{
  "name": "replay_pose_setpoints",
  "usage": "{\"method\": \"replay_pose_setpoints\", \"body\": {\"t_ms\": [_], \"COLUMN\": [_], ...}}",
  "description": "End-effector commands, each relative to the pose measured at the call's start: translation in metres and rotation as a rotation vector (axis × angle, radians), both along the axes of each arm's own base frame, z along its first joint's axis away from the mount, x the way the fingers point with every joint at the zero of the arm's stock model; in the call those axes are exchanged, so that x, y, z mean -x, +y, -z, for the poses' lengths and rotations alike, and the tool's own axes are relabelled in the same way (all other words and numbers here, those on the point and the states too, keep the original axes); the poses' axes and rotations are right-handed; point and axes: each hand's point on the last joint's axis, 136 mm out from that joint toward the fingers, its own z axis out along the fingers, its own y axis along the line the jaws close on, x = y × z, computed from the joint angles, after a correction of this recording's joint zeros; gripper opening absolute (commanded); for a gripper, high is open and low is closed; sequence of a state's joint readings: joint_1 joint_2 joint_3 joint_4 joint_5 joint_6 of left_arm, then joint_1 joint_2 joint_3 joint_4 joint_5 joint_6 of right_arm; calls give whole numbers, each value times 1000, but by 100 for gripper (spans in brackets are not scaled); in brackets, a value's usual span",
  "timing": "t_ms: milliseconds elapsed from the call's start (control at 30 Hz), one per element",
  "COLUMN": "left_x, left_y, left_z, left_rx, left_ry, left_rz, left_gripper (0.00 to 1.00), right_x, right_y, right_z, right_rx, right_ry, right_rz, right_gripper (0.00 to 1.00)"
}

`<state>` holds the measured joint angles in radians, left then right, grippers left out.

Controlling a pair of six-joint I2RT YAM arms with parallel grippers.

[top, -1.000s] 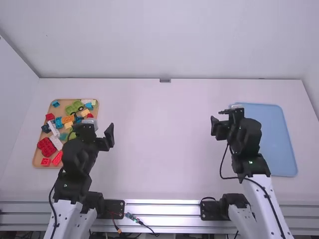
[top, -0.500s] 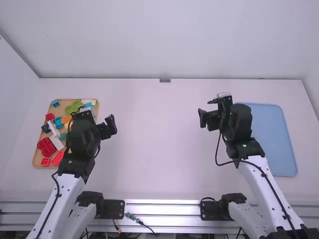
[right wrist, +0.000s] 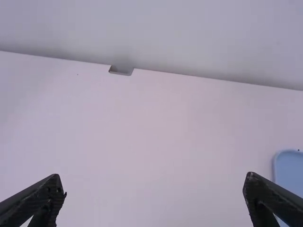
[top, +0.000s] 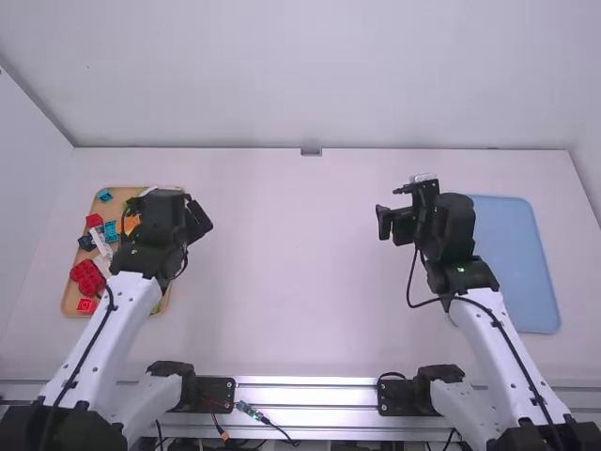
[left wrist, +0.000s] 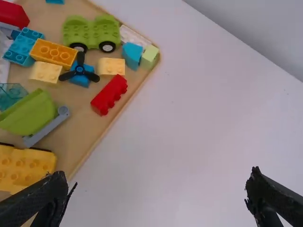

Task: Assemble lego blocks to make yellow taxi

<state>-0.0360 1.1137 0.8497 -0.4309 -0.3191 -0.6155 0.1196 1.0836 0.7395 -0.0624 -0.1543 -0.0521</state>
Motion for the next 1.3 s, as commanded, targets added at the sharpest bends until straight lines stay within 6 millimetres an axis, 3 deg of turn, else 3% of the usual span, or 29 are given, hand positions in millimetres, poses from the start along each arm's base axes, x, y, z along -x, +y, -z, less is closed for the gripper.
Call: {"method": "replay_pose_setpoints", "body": {"t_ms": [0,100,300,400,467,800,1100,1267], "left_x": [-2,-3,-7,4,13,39,52,58], "left_y": [4,-2,-7,5,23,94,102,98], "left_z": [-2,6,3,8,14,52,107,123], "left_rx": [-13,11,42,127,193,377,513,535], "left_ry": [-4,22,2,8,17,231,347,382], "left_rz": [-35,-11,-2,-153,-294,-672,-1050,-1147], "left_gripper": [99,99,99,99,99,99,95,96], "right_x": [-7,-8,-7,-8,-8,-5,-6,-6], "right_y": [0,0,1,1,1,20,18,17], "right_z": [-19,-20,-20,-21,-22,-24,-24,-24], "right_rx": [-10,-32,-31,-33,-33,-32,-32,-33], "right_ry": [-40,-41,-41,-45,-49,-59,-60,-57], "right_rz": [3,16,12,13,12,-42,-37,-33], "right_gripper": [99,99,99,99,99,99,99,99]}}
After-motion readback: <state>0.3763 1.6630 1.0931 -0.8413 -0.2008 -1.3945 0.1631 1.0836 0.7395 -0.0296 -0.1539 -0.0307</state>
